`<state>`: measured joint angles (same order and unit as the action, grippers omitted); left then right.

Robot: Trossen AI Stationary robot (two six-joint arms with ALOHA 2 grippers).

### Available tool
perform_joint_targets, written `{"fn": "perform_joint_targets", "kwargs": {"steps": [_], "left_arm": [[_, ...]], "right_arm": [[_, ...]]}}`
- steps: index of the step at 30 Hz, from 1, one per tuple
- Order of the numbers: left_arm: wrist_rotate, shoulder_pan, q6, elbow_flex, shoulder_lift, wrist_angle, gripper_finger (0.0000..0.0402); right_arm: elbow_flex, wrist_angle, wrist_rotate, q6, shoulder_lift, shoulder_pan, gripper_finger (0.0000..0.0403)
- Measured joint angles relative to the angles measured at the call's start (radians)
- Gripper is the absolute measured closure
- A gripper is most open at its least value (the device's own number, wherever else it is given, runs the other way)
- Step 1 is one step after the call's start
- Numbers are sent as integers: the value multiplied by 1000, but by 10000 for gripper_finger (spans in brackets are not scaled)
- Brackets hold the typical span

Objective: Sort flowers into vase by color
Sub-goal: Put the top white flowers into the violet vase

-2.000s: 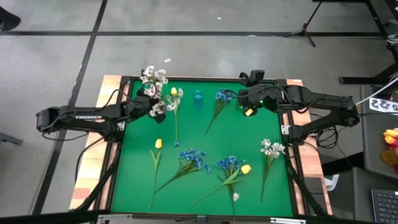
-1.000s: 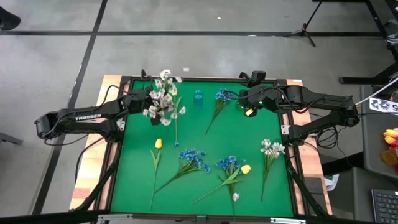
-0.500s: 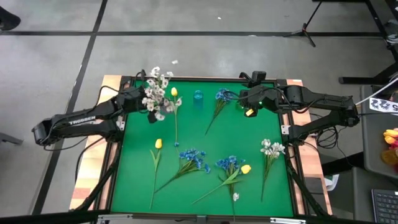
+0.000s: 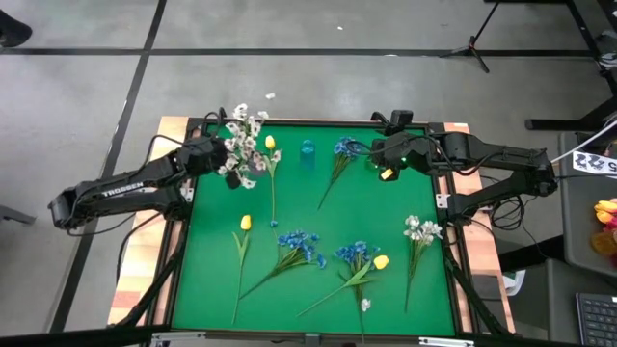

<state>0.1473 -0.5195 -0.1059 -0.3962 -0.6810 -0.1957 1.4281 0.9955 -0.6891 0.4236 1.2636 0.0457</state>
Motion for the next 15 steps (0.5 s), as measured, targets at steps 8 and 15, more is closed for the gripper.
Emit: {"fn": "perform_joint_targets", "kwargs": {"steps": [8, 15], "left_arm": [[-16, 62, 17, 0, 0, 54, 205], [9, 110, -5, 0, 20, 132, 205]], "right_arm": [[0, 0, 0, 0, 0, 1, 247], [0, 0, 0, 0, 0, 1, 247]]}}
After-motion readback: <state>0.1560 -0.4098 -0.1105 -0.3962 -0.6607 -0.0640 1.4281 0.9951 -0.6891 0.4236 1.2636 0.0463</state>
